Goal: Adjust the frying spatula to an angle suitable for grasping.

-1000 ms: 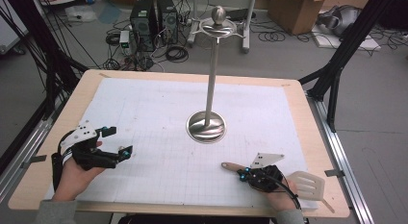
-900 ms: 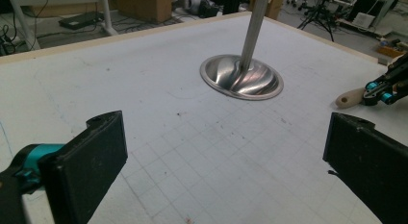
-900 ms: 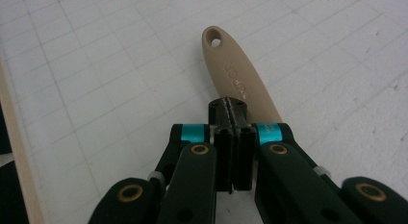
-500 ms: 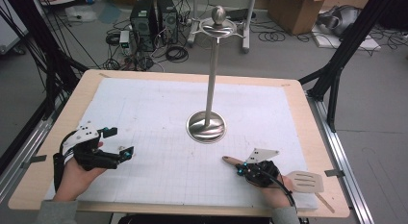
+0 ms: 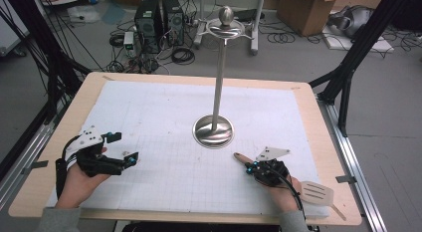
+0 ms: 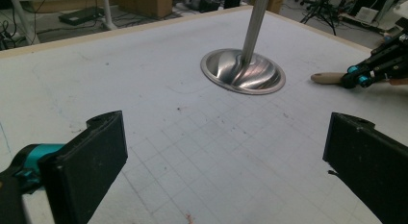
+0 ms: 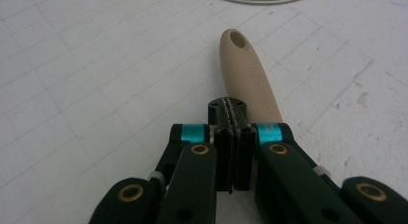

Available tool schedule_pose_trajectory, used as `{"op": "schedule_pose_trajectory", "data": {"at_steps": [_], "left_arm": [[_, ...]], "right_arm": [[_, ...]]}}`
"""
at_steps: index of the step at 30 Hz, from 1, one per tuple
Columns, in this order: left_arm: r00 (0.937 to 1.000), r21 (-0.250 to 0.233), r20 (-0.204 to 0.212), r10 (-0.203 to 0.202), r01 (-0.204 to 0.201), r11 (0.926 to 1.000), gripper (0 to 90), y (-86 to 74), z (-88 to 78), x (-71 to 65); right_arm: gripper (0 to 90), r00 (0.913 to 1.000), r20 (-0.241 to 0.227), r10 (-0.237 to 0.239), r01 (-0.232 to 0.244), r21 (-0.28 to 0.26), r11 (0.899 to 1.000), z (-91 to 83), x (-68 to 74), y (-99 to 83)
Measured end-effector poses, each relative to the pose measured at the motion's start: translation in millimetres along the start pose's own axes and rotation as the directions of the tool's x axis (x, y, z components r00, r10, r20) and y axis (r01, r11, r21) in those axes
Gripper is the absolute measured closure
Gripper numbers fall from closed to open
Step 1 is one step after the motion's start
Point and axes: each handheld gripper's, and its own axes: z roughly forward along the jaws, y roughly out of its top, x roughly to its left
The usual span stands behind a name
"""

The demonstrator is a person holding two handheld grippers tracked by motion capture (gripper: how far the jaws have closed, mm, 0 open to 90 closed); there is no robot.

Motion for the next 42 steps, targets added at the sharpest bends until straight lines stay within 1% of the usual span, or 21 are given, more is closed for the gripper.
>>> {"op": "schedule_pose_trajectory", "data": {"at_steps": [3, 6, 9, 14, 17, 19, 23, 24, 25, 30, 36, 37, 38, 40, 42], "left_arm": [[1.0, 0.004, 0.002, 0.0, 0.0, 1.0, 2.0, -0.4, 0.5, 0.1], [1.0, 0.006, -0.001, -0.001, 0.001, 1.0, 2.0, -0.8, 0.3, 0.6], [1.0, 0.003, -0.002, 0.0, 0.0, 1.0, 2.0, -0.5, 0.0, 0.5], [1.0, 0.001, -0.002, -0.001, 0.001, 1.0, 2.0, -0.5, -0.2, 0.3], [1.0, 0.003, -0.001, 0.0, 0.0, 1.0, 2.0, -0.8, -0.1, 0.6], [1.0, 0.004, 0.0, -0.002, 0.002, 1.0, 2.0, -1.1, 0.2, 0.6], [1.0, 0.009, -0.002, -0.001, 0.001, 1.0, 2.0, -2.0, 0.9, 1.1], [1.0, 0.009, -0.002, -0.004, 0.004, 1.0, 2.0, -2.3, 1.1, 0.9], [1.0, 0.009, -0.001, -0.005, 0.005, 0.9999, 2.0, -2.4, 1.2, 0.9], [1.0, 0.002, -0.003, -0.004, 0.004, 1.0, 2.0, -2.1, 0.7, 0.9], [1.0, 0.006, -0.001, -0.004, 0.004, 1.0, 2.0, -2.5, 1.0, 1.4], [1.0, 0.004, -0.002, -0.009, 0.009, 1.0, 2.0, -2.7, 0.8, 1.6], [1.0, 0.004, -0.002, -0.009, 0.009, 1.0, 2.0, -2.7, 0.8, 1.6], [1.0, 0.005, -0.002, -0.005, 0.005, 1.0, 2.0, -2.7, 0.3, 2.4], [1.0, 0.001, -0.004, -0.009, 0.009, 1.0, 2.0, -2.8, 0.3, 2.3]], "right_arm": [[90.0, 0.9999, 0.014, 0.003, -0.003, -0.003, 1.0, 1.4, -2.2, 0.6], [90.0, 0.9996, 0.008, 0.025, -0.025, -0.006, 1.0, 2.1, -5.1, 1.3], [90.0, 0.9996, 0.017, 0.023, -0.023, -0.006, 1.0, 3.0, -5.7, 2.0], [90.0, 0.9987, 0.047, 0.02, -0.02, -0.012, 1.0, 4.8, -7.6, 3.2], [90.0, 0.9971, 0.068, 0.035, -0.033, -0.021, 0.999, 6.1, -11.0, 3.8], [90.0, 0.9962, 0.071, 0.052, -0.05, -0.028, 0.998, 7.0, -14.0, 4.4], [90.0, 0.9923, 0.085, 0.091, -0.088, -0.03, 0.996, 8.8, -18.9, 6.8], [90.0, 0.9923, 0.085, 0.091, -0.088, -0.03, 0.996, 8.8, -18.9, 6.8], [90.0, 0.9899, 0.095, 0.105, -0.103, -0.029, 0.994, 10.2, -21.1, 8.7], [90.0, 0.9829, 0.117, 0.143, -0.14, -0.032, 0.99, 12.9, -24.2, 11.6], [90.0, 0.9761, 0.139, 0.167, -0.162, -0.045, 0.986, 15.2, -27.7, 12.8], [90.0, 0.9747, 0.14, 0.174, -0.17, -0.043, 0.985, 15.2, -28.2, 13.2], [90.0, 0.9747, 0.14, 0.174, -0.17, -0.043, 0.985, 15.2, -28.2, 13.2], [90.0, 0.9714, 0.145, 0.188, -0.183, -0.046, 0.982, 15.9, -30.3, 13.9], [90.0, 0.9708, 0.145, 0.192, -0.187, -0.047, 0.981, 16.0, -30.9, 13.9]]}}
